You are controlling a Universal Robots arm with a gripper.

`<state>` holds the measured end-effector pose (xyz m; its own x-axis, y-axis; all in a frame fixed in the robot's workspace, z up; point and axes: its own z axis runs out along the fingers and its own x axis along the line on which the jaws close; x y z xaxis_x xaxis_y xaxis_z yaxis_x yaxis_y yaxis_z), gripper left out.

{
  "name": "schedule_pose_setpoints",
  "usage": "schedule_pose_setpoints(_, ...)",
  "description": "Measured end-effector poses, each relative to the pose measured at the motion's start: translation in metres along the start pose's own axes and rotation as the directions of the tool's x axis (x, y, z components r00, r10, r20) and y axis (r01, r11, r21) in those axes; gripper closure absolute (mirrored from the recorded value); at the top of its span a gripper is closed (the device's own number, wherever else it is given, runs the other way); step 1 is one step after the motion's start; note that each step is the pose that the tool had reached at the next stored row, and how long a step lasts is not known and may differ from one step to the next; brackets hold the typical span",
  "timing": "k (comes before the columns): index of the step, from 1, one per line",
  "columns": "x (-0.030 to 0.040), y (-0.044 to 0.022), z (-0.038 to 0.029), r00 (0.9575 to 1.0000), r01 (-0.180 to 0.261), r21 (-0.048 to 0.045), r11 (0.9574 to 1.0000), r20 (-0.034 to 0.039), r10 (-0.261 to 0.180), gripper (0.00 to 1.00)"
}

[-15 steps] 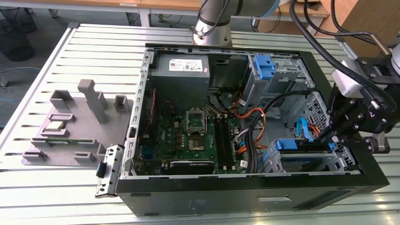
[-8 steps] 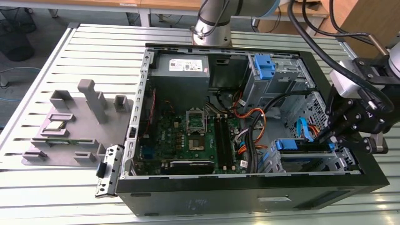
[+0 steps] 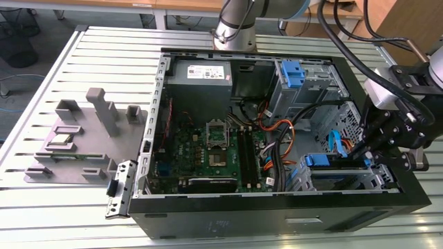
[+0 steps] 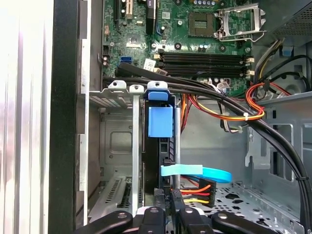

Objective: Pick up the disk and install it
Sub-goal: 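Insert the second disk wire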

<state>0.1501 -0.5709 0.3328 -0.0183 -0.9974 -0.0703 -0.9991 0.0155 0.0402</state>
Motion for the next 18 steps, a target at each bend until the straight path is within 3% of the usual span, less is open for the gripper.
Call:
schedule_pose_setpoints(11, 0.0000, 0.0001, -0.0001, 1.0000, 0.000, 0.0000, 1.0000, 0.0001, 0.000, 0.83)
schedule_pose_setpoints(15, -0.0005, 0.0004, -0.0070, 1.0000, 0.000, 0.0000, 1.0000, 0.0000, 0.000, 0.83)
schedule_pose_setpoints(18, -0.0005, 0.0005, -0.0076, 1.0000, 0.000, 0.0000, 1.0000, 0.0003, 0.000, 0.83)
